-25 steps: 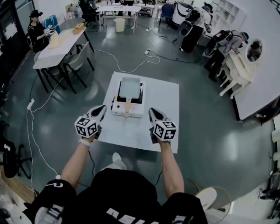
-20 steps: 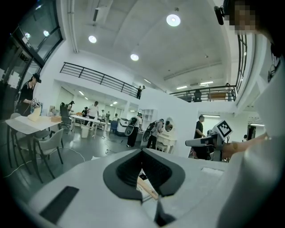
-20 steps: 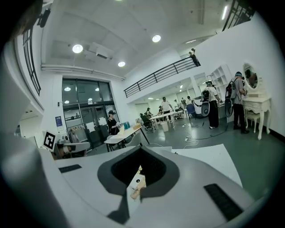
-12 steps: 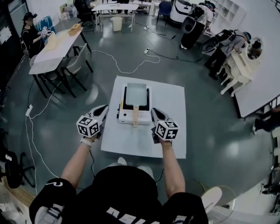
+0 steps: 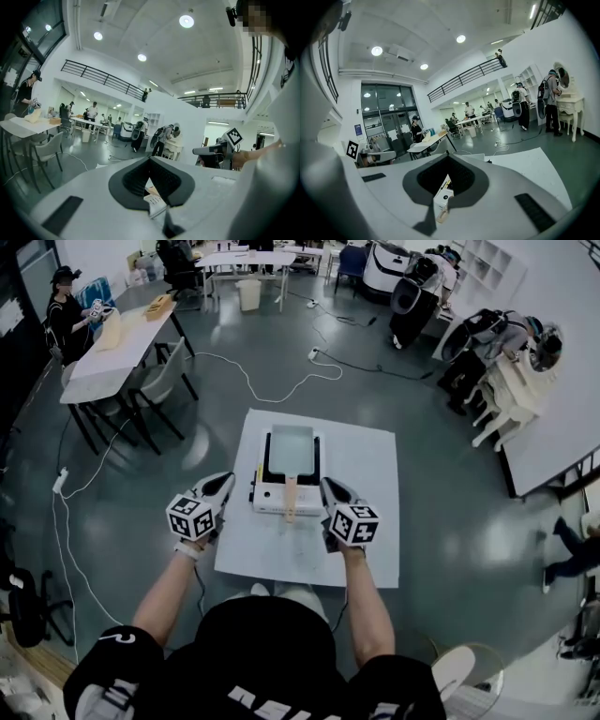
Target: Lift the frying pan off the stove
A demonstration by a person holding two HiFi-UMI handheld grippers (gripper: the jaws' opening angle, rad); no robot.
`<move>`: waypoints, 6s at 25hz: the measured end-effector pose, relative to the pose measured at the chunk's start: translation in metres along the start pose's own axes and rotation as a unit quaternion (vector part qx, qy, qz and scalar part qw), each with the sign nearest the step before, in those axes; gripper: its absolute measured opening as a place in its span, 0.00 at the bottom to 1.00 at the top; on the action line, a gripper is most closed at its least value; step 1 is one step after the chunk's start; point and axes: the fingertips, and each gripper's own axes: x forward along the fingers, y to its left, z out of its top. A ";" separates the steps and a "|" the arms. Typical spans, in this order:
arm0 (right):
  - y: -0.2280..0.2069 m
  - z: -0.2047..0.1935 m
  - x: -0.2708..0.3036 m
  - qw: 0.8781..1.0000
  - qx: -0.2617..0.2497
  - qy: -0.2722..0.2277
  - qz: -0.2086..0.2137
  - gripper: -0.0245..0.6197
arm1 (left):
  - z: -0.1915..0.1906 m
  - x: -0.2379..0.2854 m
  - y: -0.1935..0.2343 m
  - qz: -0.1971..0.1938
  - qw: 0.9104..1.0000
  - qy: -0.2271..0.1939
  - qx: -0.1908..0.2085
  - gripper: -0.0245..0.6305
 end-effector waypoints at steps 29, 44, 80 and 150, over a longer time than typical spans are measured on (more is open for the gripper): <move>-0.033 0.002 0.016 1.000 0.007 0.008 0.017 0.03 | -0.016 0.042 -0.017 -0.018 1.000 0.011 -0.008 0.04; -0.046 -0.046 0.031 0.998 0.028 0.052 0.014 0.03 | -0.069 0.049 -0.027 -0.060 0.995 0.059 -0.046 0.04; -0.042 -0.176 0.143 0.920 0.178 0.273 0.216 0.47 | -0.220 0.142 -0.085 -0.211 0.911 0.212 -0.285 0.40; 0.086 -0.085 0.080 0.924 0.221 0.118 0.290 0.32 | -0.121 0.048 -0.152 -0.358 0.890 0.175 -0.220 0.29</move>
